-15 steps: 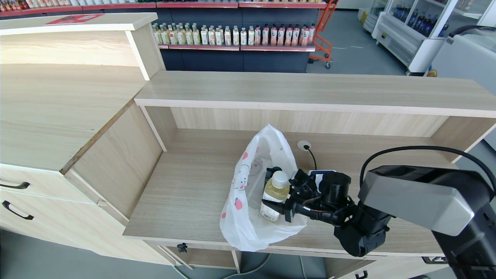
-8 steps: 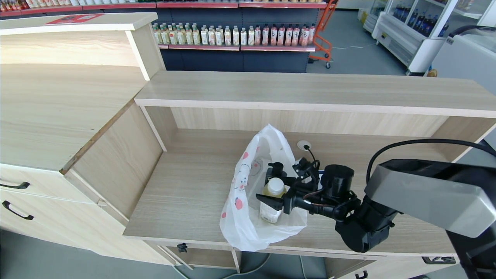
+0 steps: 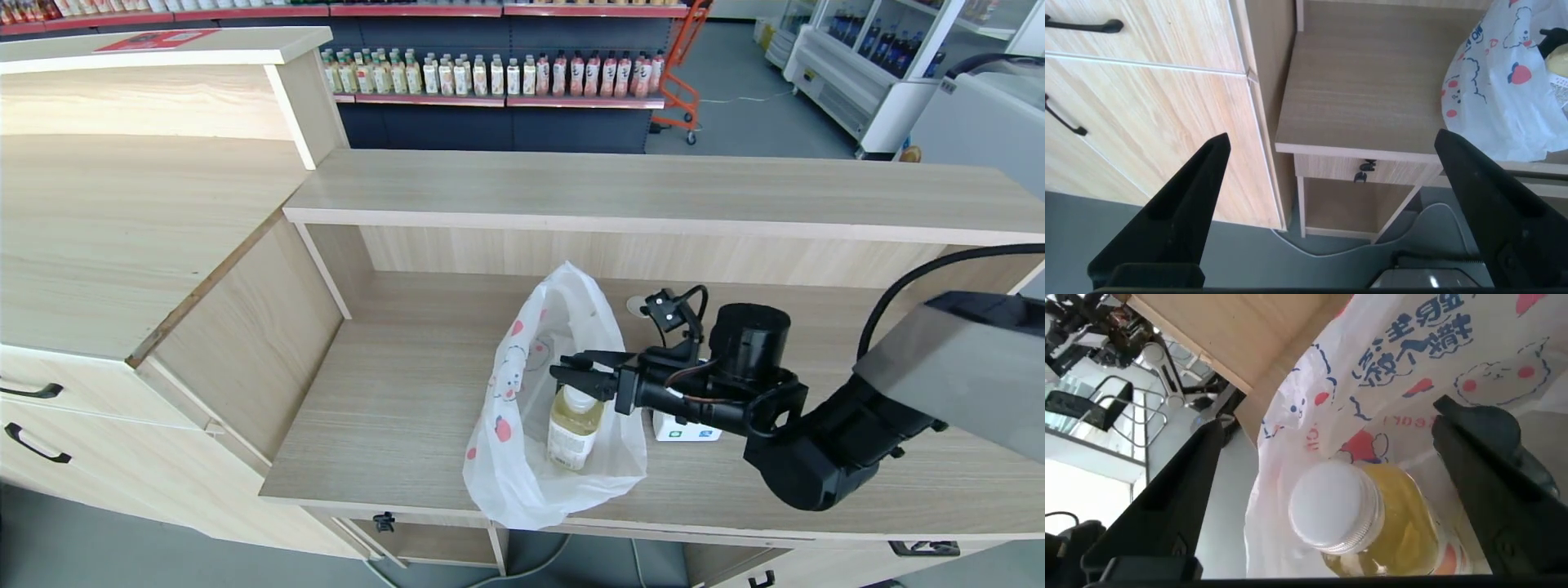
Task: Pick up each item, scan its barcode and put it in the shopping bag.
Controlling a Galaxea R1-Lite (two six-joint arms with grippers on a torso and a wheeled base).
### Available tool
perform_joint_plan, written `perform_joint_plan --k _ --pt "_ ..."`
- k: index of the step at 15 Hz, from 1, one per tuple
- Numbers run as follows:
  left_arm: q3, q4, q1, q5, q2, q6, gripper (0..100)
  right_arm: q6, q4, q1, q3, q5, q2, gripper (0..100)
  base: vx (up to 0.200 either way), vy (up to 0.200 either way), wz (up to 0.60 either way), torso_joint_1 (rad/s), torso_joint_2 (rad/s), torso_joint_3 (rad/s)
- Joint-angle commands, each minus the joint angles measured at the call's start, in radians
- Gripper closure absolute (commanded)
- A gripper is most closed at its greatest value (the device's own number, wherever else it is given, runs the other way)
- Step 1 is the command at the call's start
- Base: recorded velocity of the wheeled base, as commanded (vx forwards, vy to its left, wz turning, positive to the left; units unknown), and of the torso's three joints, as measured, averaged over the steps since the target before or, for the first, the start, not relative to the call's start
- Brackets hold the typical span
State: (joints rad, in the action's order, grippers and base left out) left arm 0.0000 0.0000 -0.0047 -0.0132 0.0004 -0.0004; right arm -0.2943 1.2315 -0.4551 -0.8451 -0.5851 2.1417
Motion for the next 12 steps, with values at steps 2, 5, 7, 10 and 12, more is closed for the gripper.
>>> perform_joint_plan --k 2,5,7,10,12 --pt "0.000 0.000 0.000 -0.001 0.000 -0.001 0 -0.013 -0.124 0.052 0.078 0.007 -0.281 0 0.000 0.000 0.00 0.000 0.00 0.000" --pt "0.000 0.000 0.000 -0.001 0.000 -0.001 0 0.032 -0.141 0.156 0.313 0.036 -0.559 0 0.000 0.000 0.00 0.000 0.00 0.000" --pt "0.000 0.000 0.000 -0.001 0.000 -0.001 0 0.142 -0.288 0.317 0.531 0.088 -0.813 0 0.000 0.000 0.00 0.000 0.00 0.000" --pt "0.000 0.000 0.000 -0.001 0.000 0.000 0 0.205 -0.681 0.406 0.739 0.343 -1.277 0 0.000 0.000 0.00 0.000 0.00 0.000" --pt "0.000 0.000 0.000 -0.001 0.000 -0.001 0 0.231 -0.831 0.418 0.845 0.401 -1.612 0 0.000 0.000 0.00 0.000 0.00 0.000"
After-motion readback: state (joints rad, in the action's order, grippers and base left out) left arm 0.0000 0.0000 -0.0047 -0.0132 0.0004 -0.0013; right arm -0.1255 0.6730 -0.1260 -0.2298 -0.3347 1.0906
